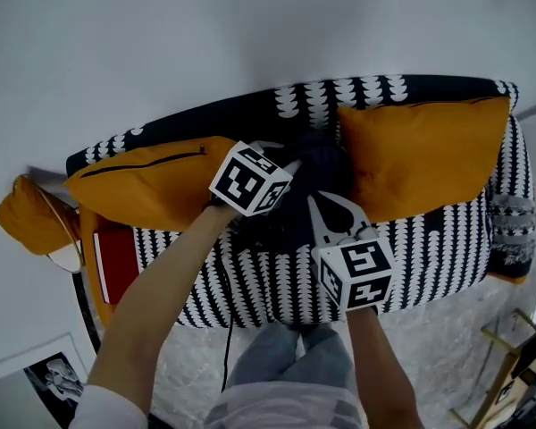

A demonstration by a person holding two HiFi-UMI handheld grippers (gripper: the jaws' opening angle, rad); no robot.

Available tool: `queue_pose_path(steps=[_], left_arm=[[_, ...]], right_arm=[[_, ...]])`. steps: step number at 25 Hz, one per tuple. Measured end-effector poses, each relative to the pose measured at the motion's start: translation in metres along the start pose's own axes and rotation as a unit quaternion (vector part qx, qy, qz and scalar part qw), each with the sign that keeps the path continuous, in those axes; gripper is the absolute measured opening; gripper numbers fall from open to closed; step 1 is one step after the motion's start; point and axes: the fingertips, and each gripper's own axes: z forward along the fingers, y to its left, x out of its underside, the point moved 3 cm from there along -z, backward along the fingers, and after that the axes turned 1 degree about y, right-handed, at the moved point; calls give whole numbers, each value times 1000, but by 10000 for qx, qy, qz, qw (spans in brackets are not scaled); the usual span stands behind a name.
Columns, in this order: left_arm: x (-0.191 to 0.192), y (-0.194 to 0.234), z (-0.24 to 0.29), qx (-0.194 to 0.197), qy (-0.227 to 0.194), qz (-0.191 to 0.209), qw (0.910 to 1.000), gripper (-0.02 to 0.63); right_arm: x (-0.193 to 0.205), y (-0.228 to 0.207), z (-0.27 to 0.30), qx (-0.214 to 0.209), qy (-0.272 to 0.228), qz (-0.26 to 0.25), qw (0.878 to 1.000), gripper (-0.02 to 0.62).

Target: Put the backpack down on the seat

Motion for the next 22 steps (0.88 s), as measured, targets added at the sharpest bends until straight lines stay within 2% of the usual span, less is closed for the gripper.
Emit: queue_pose_path(steps=[9,13,17,22], left_arm=[[4,26,3,-762,134,-235,9967,60],[1,31,5,-1104,98,-197,9936,101],[-5,39,3,-1424,-154,-379,9890,166],[-9,34,-4,-1518,-220,-548,9867,187]], right_arm=[[-1,-1,12,-72,76,39,9999,2],[2,-1,12,-88,118,64,9999,2],[8,-3,12,-82,173,121,9997,2],[6,-4,8,-71,146,196,9997,2]])
